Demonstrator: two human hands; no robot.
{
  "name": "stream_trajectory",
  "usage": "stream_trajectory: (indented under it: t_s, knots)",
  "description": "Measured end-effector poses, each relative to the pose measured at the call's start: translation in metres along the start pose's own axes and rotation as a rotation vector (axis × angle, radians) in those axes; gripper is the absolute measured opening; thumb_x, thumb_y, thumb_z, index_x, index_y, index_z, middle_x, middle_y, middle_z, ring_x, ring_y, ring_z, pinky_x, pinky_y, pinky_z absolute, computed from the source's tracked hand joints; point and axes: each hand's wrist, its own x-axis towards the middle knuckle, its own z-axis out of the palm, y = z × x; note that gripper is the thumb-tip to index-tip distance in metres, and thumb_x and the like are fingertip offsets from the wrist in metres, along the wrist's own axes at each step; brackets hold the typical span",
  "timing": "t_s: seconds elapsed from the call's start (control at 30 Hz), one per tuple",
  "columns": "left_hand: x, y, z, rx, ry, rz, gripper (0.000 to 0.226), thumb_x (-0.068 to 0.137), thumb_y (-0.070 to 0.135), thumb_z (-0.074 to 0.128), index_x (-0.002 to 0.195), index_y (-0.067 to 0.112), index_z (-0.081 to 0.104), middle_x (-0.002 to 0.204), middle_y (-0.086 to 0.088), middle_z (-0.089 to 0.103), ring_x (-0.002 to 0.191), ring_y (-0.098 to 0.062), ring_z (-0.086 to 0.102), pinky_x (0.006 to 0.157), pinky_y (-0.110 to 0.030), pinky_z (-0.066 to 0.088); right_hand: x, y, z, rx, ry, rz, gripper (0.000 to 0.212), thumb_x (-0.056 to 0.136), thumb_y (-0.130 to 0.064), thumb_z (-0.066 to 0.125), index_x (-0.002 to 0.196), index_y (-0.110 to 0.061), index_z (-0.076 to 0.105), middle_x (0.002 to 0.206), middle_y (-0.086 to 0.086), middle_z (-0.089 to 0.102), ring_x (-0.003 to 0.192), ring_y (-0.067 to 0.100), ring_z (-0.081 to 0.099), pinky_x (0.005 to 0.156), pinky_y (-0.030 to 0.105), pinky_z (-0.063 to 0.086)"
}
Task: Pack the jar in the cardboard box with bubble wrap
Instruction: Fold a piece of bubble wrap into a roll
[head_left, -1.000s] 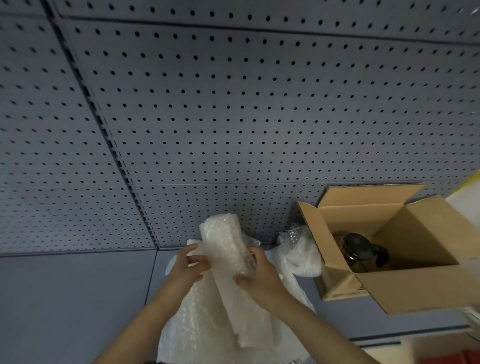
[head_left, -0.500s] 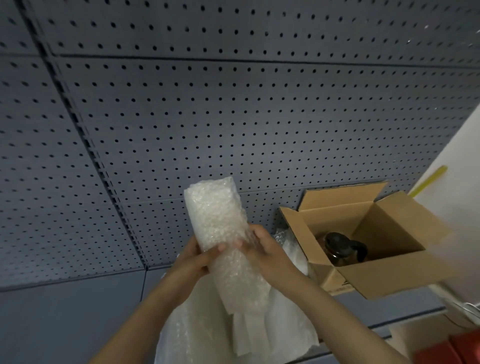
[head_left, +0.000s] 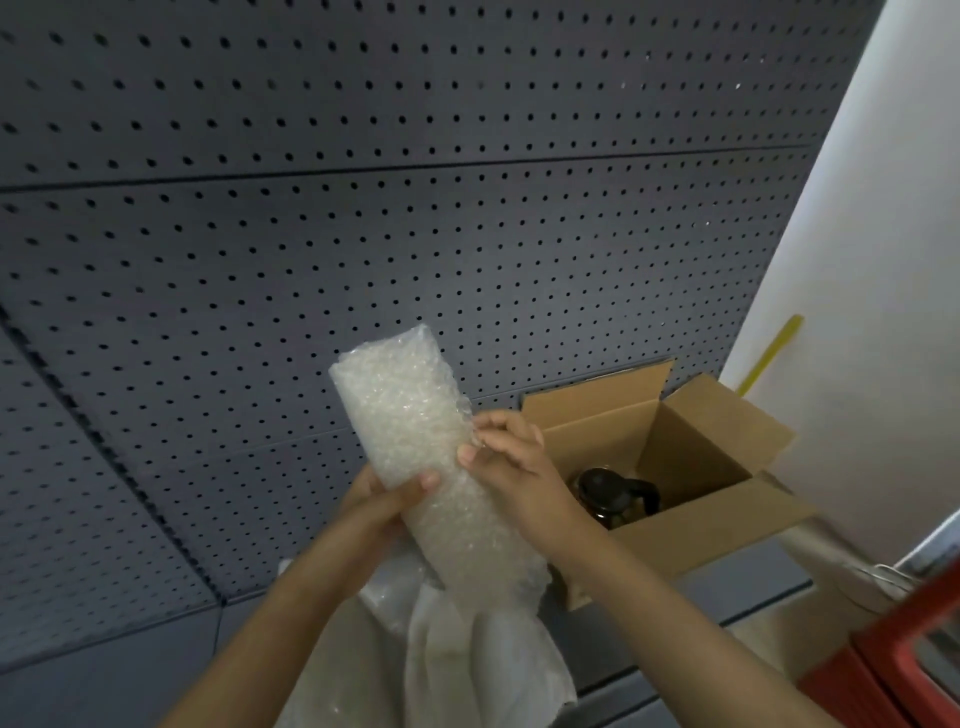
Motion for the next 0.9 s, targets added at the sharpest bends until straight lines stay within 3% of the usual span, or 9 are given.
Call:
stream_trajectory:
  t_s: [0.13,0.2,0.3,0.4,0.6,0.7,0.77,0.83,0.9]
  knots:
    - [0.019,0.000,0.032,0.053,0.051,0.019,0.083,0.050,0.041,0.091,0.121,0.011,0.060,0.111,-0.010,0.073,0.102,-0.027,0.070,0.074,-0.031,0.058,0.006,0.001,-0.035,0.210,-0.026,0.000,0.021,0.086,-0.030,0.065,0.093,-0.012,0.073,0.136,-0.015,0.039,0.132,0.011,0.039,0.108,0.041,0.039]
    - [0.030,-0.004,0.055,0.073,0.089,0.026,0.076,0.054,0.038,0.089,0.120,0.013,0.061,0.110,-0.009,0.074,0.100,-0.025,0.071,0.070,-0.030,0.059,0.005,0.005,-0.063,0.275,-0.087,0.034,0.021,0.093,-0.014,0.058,0.101,0.003,0.067,0.137,-0.001,0.044,0.125,0.018,0.049,0.103,0.039,0.045]
    - [0.045,-0.014,0.096,0.082,0.104,0.037,0.052,0.065,0.026,0.078,0.114,0.014,0.064,0.103,-0.007,0.076,0.093,-0.022,0.073,0.064,-0.027,0.058,-0.001,0.008,-0.108,0.343,-0.147,0.097,0.014,0.094,-0.009,0.053,0.108,-0.008,0.057,0.115,0.008,0.059,0.101,0.019,0.062,0.083,0.028,0.054]
    - [0.061,-0.025,0.134,0.073,0.136,0.041,0.038,0.071,0.016,0.071,0.109,0.015,0.065,0.098,-0.005,0.077,0.089,-0.020,0.074,0.065,-0.026,0.059,0.000,0.015,-0.156,0.336,-0.149,0.143,0.044,0.089,-0.008,0.061,0.127,-0.022,0.043,0.129,0.010,0.057,0.114,0.024,0.060,0.090,0.036,0.055]
    - [0.087,-0.049,0.180,0.110,0.160,0.082,0.060,0.058,0.025,0.081,0.115,0.017,0.064,0.109,-0.003,0.075,0.101,-0.019,0.071,0.076,-0.025,0.058,0.010,0.024,-0.230,0.126,-0.262,0.153,0.067,0.086,-0.011,0.068,0.143,-0.025,0.036,0.129,0.004,0.060,0.118,0.021,0.060,0.099,0.046,0.050]
    - [0.099,-0.055,0.182,0.151,0.169,0.066,0.079,0.052,0.029,0.089,0.124,0.016,0.058,0.117,-0.003,0.071,0.110,-0.018,0.067,0.086,-0.026,0.056,0.024,0.030,-0.251,-0.060,-0.256,0.091,0.060,0.083,-0.015,0.071,0.136,-0.029,0.047,0.122,-0.007,0.064,0.118,0.011,0.058,0.104,0.039,0.047]
    - [0.103,-0.059,0.169,0.186,0.212,0.044,0.099,0.041,0.042,0.093,0.129,0.020,0.053,0.124,-0.001,0.067,0.115,-0.016,0.064,0.091,-0.025,0.053,0.034,0.035,-0.264,-0.185,-0.255,0.063,0.052,0.085,-0.014,0.070,0.132,-0.027,0.053,0.121,-0.014,0.061,0.114,-0.002,0.054,0.105,0.023,0.044]
    - [0.100,-0.062,0.153,0.272,0.251,0.014,0.106,0.033,0.053,0.092,0.127,0.028,0.052,0.125,0.004,0.063,0.115,-0.009,0.061,0.088,-0.021,0.051,0.042,0.042,-0.274,-0.361,-0.278,0.016,0.043,0.088,-0.011,0.065,0.128,-0.024,0.057,0.119,-0.018,0.059,0.106,-0.011,0.052,0.093,0.001,0.042]
    - [0.098,-0.065,0.140,0.371,0.246,-0.040,0.108,0.034,0.052,0.092,0.130,0.032,0.047,0.127,0.008,0.058,0.115,-0.005,0.058,0.090,-0.024,0.050,0.051,0.057,-0.276,-0.543,-0.328,-0.021,0.036,0.090,-0.007,0.060,0.124,-0.020,0.060,0.122,-0.013,0.060,0.106,-0.006,0.053,0.088,0.000,0.042]
